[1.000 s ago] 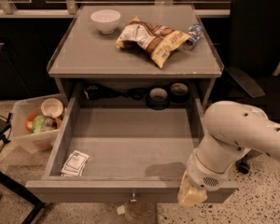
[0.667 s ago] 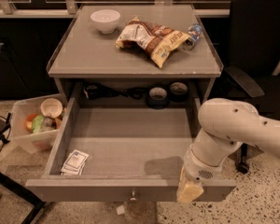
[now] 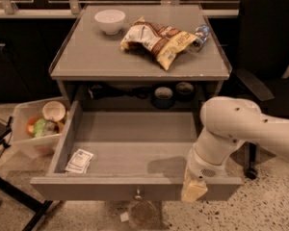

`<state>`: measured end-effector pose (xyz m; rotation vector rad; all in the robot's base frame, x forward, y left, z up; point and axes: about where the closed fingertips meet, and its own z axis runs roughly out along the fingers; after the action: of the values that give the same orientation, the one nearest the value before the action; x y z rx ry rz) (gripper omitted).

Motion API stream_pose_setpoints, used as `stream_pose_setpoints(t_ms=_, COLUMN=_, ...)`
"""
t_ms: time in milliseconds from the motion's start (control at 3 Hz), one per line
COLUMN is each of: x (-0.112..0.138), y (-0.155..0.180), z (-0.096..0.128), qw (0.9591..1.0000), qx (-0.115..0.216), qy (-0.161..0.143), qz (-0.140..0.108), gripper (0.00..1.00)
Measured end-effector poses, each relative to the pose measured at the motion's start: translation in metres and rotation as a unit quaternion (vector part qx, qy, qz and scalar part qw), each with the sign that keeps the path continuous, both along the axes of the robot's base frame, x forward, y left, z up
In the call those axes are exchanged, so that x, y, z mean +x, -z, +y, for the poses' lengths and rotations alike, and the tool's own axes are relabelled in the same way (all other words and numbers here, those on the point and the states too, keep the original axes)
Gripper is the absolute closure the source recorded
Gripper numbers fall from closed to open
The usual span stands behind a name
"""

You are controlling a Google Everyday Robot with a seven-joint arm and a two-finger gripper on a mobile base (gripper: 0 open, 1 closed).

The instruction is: Close top drawer

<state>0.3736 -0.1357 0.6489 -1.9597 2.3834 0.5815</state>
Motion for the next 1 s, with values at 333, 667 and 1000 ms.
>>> stream_pose_setpoints(t_ms=333, x=0.021, y=0.004, z=0.001, qw=1.0, qx=-0.003, qy=-0.004, qz=-0.008, gripper=0.12)
stream_pose_setpoints(t_ms=667, x=0.021, y=0.004, z=0.002, qw=1.0, qx=-0.003, qy=-0.004, qz=-0.008, gripper=0.0)
stream_pose_setpoints(t_ms=1000, x=0.085, y=0.014, z=0.0, qw=0.9996, qx=-0.012, qy=-0.009, qz=-0.026, gripper=0.0)
